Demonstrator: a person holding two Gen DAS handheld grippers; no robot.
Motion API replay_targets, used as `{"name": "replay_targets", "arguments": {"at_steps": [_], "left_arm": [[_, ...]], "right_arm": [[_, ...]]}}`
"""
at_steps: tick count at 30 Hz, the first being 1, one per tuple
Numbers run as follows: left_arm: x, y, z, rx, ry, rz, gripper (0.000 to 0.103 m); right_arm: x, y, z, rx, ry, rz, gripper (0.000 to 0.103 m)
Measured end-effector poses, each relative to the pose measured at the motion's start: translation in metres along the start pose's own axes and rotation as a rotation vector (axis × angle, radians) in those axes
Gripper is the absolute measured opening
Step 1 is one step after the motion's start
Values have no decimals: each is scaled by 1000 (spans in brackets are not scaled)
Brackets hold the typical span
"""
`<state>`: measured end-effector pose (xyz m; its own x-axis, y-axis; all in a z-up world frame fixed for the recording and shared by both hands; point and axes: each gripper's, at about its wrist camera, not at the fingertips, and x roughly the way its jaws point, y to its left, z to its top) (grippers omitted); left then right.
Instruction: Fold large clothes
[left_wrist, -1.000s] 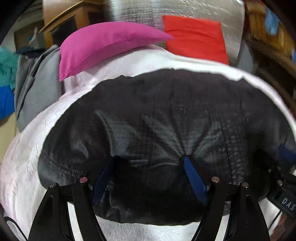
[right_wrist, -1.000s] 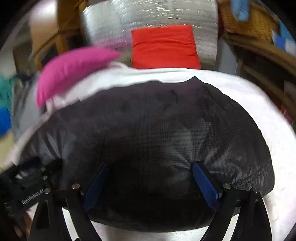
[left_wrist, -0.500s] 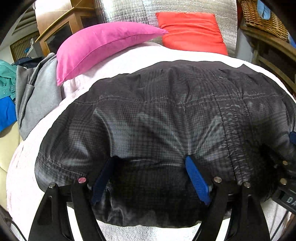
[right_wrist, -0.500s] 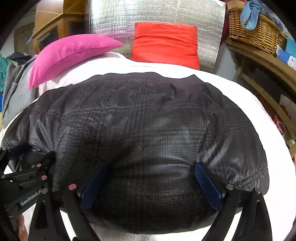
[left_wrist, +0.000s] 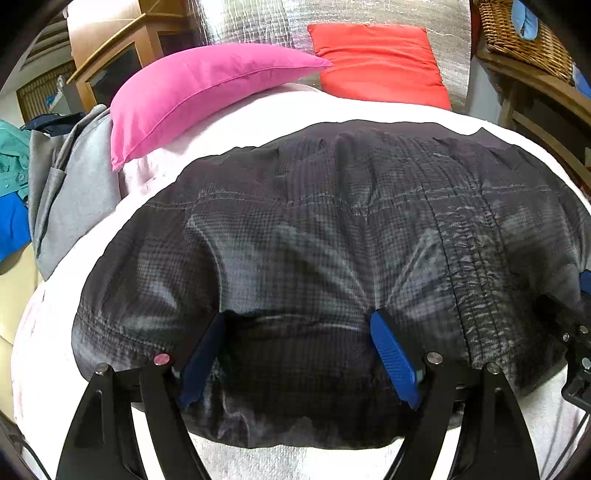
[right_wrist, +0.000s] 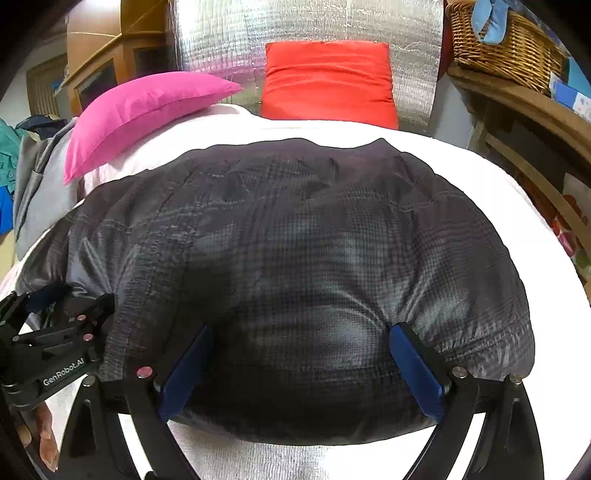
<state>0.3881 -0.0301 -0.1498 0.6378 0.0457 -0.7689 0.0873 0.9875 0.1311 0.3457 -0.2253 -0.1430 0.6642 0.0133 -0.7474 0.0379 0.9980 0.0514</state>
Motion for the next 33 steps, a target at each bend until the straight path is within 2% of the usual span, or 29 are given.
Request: {"name": "replay_targets", "arguments": {"at_steps": [3, 7, 9, 11, 14, 15, 17, 20, 23, 27, 30, 32, 33], "left_arm": [[-15, 27, 10, -12, -6, -103, 82], [-32, 95, 24, -102, -98, -112, 84], [-22, 143, 30, -213, -77, -136, 87], [-3, 181, 31, -314, -16, -200, 87], [24, 201, 32, -334, 62, -290, 87], [29, 201, 33, -324, 73, -314, 87], [39, 199, 35, -316, 106, -377, 87], [47, 198, 41, -342, 115, -433, 87], [55, 199, 42, -377, 137, -502, 87], [61, 206, 42, -422, 129, -508, 87], [79, 200, 41, -412, 208, -542, 86], [86, 193, 42, -377, 218, -523, 86], [86, 191, 43, -372, 213, -513, 72]], "right_arm": [[-16, -25, 8, 59, -5, 116, 96], [-39, -98, 22, 224, -56, 170, 97], [-39, -147, 28, 322, -62, 159, 97], [-24, -191, 30, 423, -21, 182, 97], [6, -225, 30, 523, 59, 279, 97], [17, -231, 31, 544, 78, 328, 97], [28, -231, 37, 536, 78, 372, 97], [49, -220, 51, 491, 121, 395, 97], [60, -203, 56, 431, 155, 430, 88], [65, -190, 53, 368, 179, 423, 77], [71, -190, 54, 372, 192, 436, 75], [73, -187, 57, 368, 196, 435, 74], [75, -185, 58, 361, 201, 432, 72]]}}
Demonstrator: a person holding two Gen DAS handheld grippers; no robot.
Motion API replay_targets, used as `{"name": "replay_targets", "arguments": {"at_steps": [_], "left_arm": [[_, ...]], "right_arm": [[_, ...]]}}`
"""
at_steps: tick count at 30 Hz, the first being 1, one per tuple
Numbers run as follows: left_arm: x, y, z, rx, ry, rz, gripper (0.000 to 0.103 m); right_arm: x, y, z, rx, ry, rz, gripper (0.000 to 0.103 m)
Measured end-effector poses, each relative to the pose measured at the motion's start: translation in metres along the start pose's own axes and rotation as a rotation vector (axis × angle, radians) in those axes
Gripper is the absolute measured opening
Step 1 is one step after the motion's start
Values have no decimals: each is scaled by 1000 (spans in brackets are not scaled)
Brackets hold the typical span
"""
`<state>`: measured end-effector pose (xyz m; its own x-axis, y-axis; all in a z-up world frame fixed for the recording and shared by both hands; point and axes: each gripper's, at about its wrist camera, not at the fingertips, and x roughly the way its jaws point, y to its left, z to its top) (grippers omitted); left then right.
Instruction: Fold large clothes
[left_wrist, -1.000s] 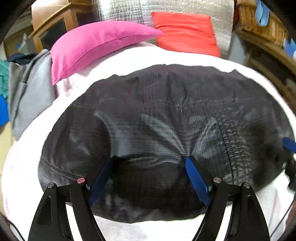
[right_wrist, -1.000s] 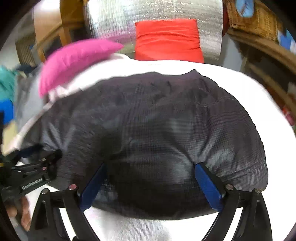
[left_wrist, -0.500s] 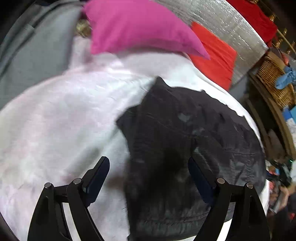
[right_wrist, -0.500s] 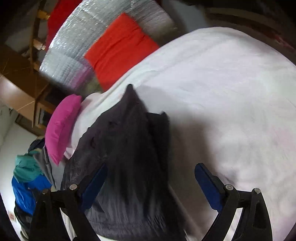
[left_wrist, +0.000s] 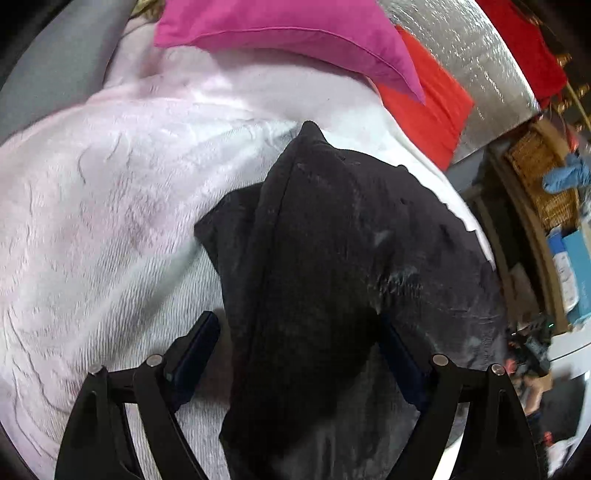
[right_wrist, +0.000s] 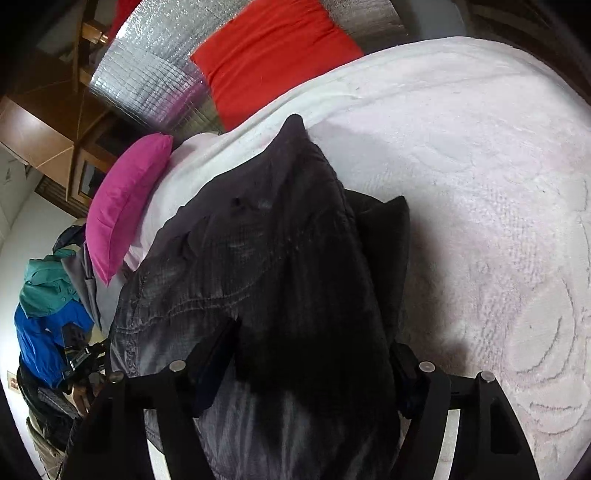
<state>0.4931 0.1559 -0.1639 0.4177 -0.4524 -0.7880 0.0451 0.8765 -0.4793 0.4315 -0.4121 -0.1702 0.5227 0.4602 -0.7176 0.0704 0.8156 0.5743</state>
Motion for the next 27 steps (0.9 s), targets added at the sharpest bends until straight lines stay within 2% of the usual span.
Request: {"name": "replay_targets", "arguments": {"at_steps": [3, 4, 6, 7, 10, 14, 18, 21, 23, 27], "left_arm": [[6, -1, 5, -42, 33, -32, 36], [6, -5, 6, -30, 38, -25, 32], [1, -20, 8, 17, 27, 33, 22], [-2, -26, 8, 32, 19, 56, 21], [-30, -49, 10, 95, -37, 114, 17], [-89, -90, 10, 168, -148, 84, 16], [-150, -123, -21, 260, -240, 69, 16], [-173, -118, -57, 265, -268, 47, 16], [-175, -108, -85, 251, -270, 32, 16], [-150, -76, -139, 185, -215, 12, 16]], "right_arm": [[6, 6, 2, -16, 38, -34, 60], [3, 7, 3, -22, 45, -42, 48], [-2, 21, 7, -57, 48, -79, 27], [-6, 30, 8, -87, 47, -103, 22], [-25, 59, 12, -161, 38, -142, 18], [-67, 100, 16, -233, -25, -130, 17], [-116, 131, -3, -301, -75, -106, 17], [-148, 128, -36, -309, -106, -90, 17], [-159, 120, -60, -302, -115, -79, 17], [-153, 76, -116, -236, -72, -73, 17]]}}
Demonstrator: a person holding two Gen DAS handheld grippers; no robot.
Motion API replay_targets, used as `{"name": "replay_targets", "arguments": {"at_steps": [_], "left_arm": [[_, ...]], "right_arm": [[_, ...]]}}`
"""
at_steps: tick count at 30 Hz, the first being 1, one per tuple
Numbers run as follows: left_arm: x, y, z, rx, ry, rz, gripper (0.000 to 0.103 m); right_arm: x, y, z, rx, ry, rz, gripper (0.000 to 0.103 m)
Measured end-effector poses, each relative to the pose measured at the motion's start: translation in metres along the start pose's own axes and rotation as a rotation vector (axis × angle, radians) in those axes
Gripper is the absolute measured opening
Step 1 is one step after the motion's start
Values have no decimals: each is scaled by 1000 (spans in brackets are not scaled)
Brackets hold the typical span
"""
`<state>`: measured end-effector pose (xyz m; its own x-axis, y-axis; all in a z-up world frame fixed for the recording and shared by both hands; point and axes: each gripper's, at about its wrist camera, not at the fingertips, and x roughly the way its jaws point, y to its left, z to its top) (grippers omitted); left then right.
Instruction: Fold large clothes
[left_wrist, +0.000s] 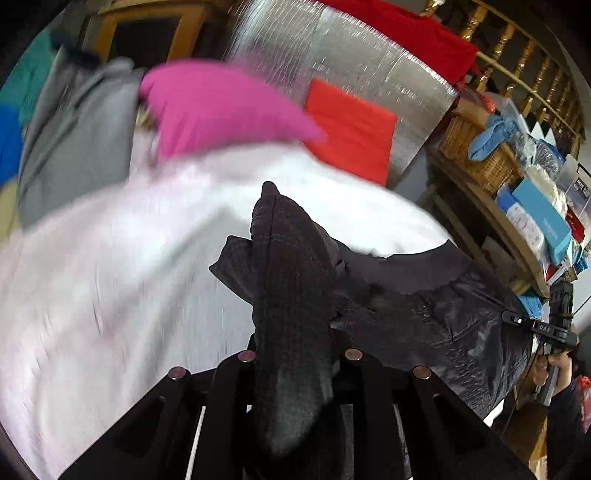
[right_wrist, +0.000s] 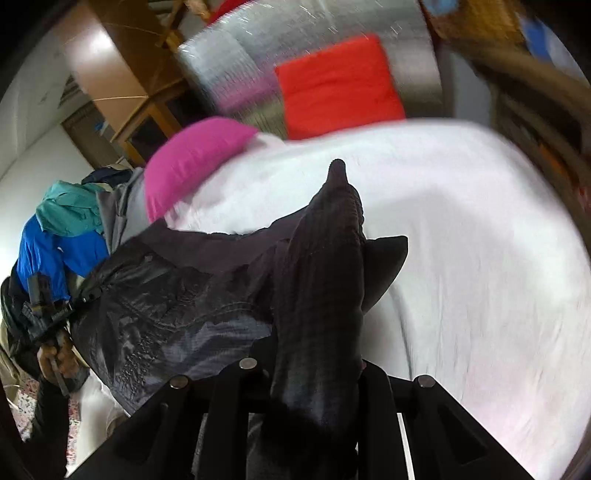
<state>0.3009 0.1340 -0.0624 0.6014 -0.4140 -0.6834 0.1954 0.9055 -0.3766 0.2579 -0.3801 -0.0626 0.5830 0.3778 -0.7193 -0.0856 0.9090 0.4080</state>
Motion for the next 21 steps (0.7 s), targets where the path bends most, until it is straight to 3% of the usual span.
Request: {"name": "replay_targets", "arguments": {"at_steps": [3, 5, 7, 9, 13, 16, 18, 21], "left_arm": [[31, 18, -39, -31, 80, 78, 18], [42, 34, -52, -89, 101, 61, 25], [44, 47, -52, -151, 122, 51, 39], [40, 53, -45, -163, 153, 64, 48], [10, 54, -31, -115, 119, 58, 51], [-18, 50, -19, -91, 16, 87, 63], [-8, 45, -5, -59, 18, 90, 66], [44, 35, 15, -21, 117, 76, 66]], "right_arm": [[31, -27, -43, 57, 67, -31, 18], [45, -46, -58, 136, 81, -12, 27], [51, -60, -64, 189, 77, 5, 51], [48, -66, -66, 206, 73, -6, 64], [21, -83, -60, 216, 31, -12, 67], [0, -85, -45, 214, -38, -32, 67], [5, -77, -20, 186, -60, -38, 68], [38, -55, 15, 115, -12, -52, 68]]}}
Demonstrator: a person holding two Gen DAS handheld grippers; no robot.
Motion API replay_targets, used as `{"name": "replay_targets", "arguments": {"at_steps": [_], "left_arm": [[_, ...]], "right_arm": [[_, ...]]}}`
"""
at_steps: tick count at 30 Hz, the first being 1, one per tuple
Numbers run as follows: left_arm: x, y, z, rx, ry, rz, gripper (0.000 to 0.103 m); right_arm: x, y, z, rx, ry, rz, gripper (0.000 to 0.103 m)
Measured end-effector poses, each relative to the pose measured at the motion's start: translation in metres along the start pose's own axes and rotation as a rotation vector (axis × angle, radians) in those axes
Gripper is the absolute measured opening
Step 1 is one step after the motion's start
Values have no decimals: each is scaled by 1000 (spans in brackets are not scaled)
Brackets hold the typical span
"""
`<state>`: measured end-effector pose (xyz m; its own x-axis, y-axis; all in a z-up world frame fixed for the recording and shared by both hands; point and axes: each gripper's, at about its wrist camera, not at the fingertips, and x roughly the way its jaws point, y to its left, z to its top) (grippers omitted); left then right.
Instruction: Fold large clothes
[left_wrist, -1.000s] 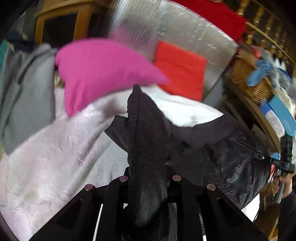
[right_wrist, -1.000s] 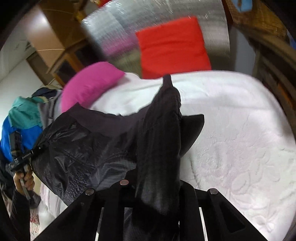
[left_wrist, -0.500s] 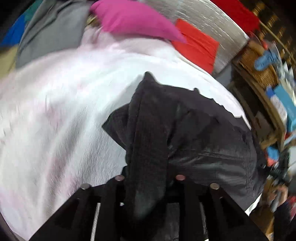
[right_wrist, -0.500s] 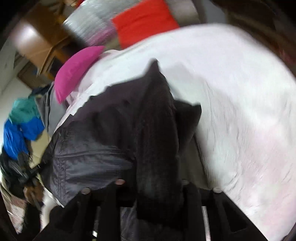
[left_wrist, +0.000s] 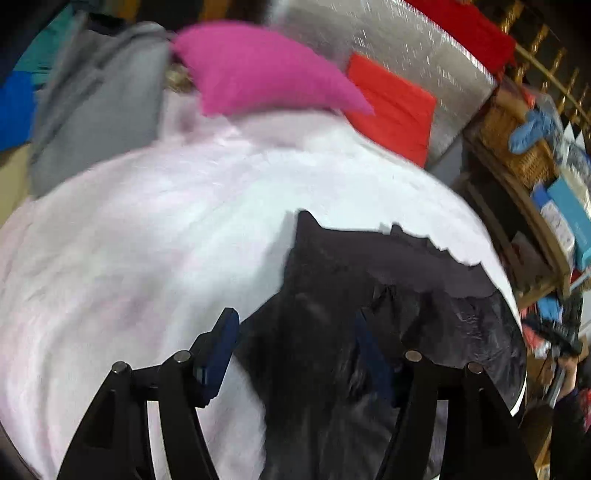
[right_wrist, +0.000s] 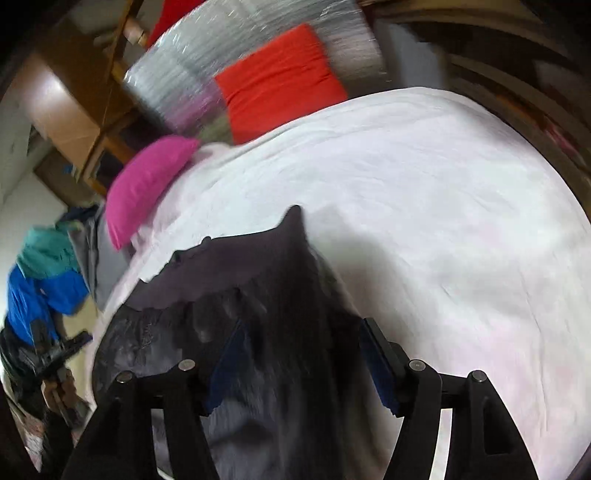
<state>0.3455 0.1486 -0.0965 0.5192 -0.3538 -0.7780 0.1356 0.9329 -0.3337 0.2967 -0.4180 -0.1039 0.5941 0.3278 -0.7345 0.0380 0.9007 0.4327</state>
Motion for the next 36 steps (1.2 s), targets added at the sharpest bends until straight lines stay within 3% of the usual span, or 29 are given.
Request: {"name": "replay_targets", "arguments": {"at_steps": [7, 8, 9, 10, 11, 12, 15, 18, 21, 23, 26, 28, 32, 36], "left_arm": [[92, -14, 31, 30, 192, 55, 66], [94, -12, 32, 25, 199, 51, 58], [97, -11, 34, 19, 197, 48, 40], [98, -13, 35, 17, 194, 46, 31], [96, -16, 37, 23, 182, 44, 16], [92, -20, 40, 35, 160, 50, 13], [86, -19, 40, 54, 112, 97, 12], [108, -2, 37, -40, 158, 61, 13], [107, -7, 34, -5, 146, 87, 15], [106, -9, 33, -5, 147, 104, 16], [96, -13, 35, -18, 135, 142, 33], [78, -18, 33, -35, 102, 178, 41], [24, -31, 27, -9, -27, 234, 58], [-19, -53, -1, -10, -158, 231, 66]], "right_arm": [[72, 13, 30, -67, 136, -58, 68], [79, 14, 33, -61, 147, -49, 65], [87, 14, 37, -56, 170, -27, 44], [92, 20, 39, -67, 185, -35, 26], [93, 26, 41, -98, 186, -55, 19], [86, 38, 43, -150, 157, -74, 15], [57, 41, 52, -176, 55, -84, 13], [87, 13, 49, -74, 122, -134, 12], [105, 11, 33, -49, 125, -147, 12], [103, 6, 33, 12, 111, -129, 14], [91, 9, 31, 23, 102, -163, 32], [78, 12, 29, 24, 82, -202, 66], [34, 27, 18, -34, -19, -266, 66], [-7, 68, -17, -115, -100, -225, 70]]}}
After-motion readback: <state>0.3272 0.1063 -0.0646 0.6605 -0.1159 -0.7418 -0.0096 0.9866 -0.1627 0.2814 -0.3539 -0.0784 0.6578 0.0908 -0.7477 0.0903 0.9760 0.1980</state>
